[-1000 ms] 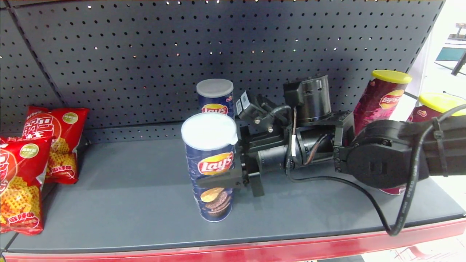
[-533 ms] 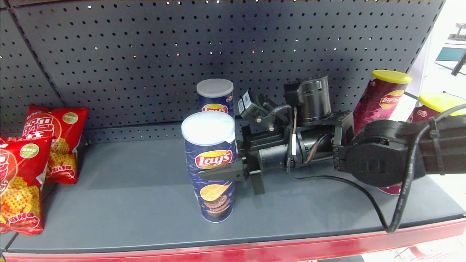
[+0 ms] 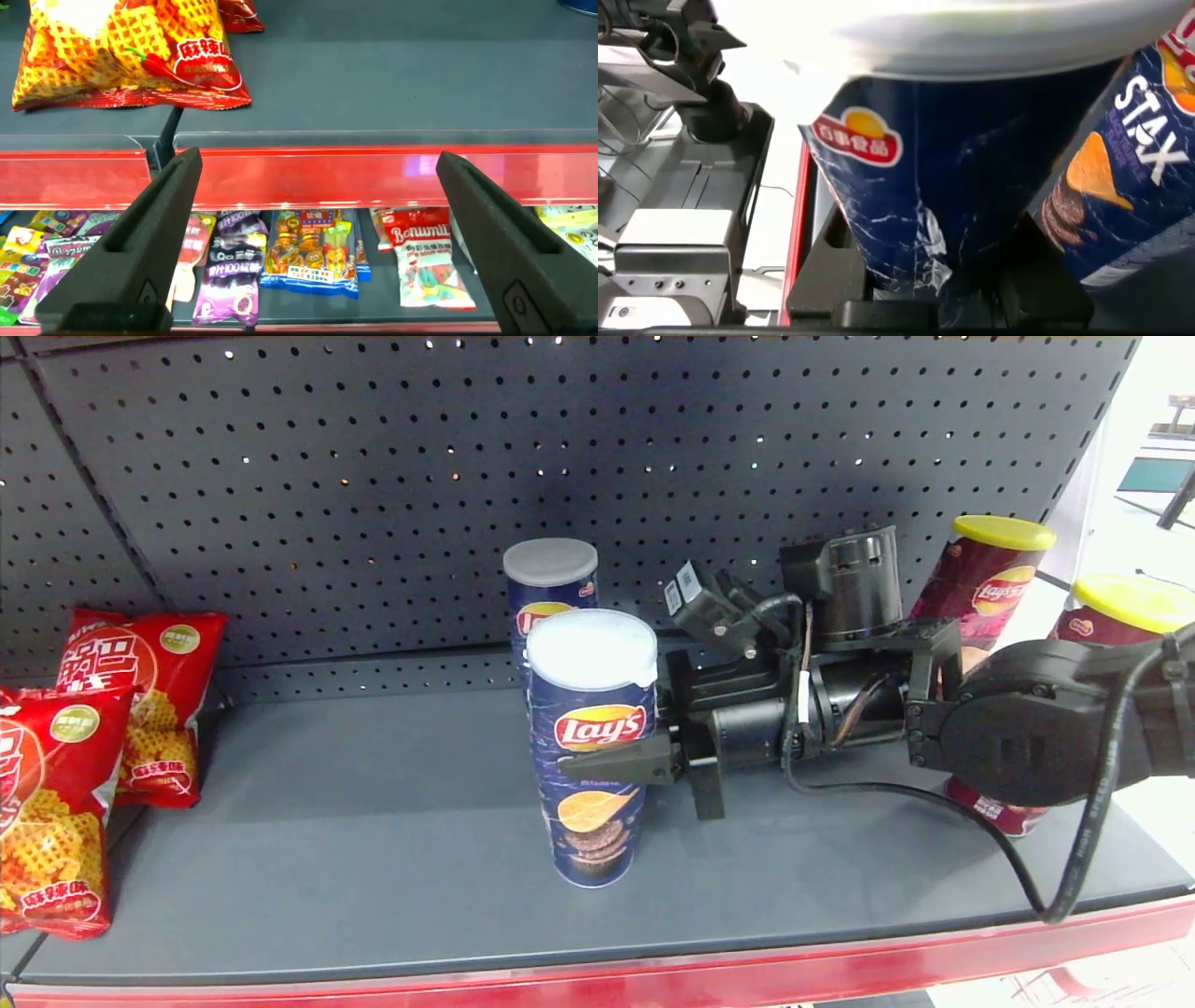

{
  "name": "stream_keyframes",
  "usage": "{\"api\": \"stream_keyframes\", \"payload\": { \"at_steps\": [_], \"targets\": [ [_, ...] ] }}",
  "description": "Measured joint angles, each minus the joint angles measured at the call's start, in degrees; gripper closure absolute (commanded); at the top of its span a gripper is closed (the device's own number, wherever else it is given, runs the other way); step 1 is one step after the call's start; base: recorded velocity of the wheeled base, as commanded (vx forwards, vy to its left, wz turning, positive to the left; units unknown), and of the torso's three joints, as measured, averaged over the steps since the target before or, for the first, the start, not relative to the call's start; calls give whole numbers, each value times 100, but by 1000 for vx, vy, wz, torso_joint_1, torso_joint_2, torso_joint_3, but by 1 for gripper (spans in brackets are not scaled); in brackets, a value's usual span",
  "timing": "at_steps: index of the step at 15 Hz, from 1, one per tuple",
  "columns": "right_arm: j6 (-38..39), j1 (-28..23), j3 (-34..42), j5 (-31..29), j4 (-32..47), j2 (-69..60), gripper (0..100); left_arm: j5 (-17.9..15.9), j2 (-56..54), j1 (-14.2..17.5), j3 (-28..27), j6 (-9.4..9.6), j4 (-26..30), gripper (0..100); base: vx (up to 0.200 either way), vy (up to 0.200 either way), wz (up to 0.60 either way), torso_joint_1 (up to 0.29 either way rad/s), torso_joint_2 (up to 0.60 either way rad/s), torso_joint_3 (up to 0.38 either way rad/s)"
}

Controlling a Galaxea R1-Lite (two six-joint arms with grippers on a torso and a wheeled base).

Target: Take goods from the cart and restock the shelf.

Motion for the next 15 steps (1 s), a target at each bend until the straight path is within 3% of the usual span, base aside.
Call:
{"api": "stream_keyframes", "payload": {
  "at_steps": [15],
  "targets": [
    [211,334,-24,-433,-7,-44,100,0,0,-2,0,2,2,0,0,0,0,0,0,0]
  ]
}}
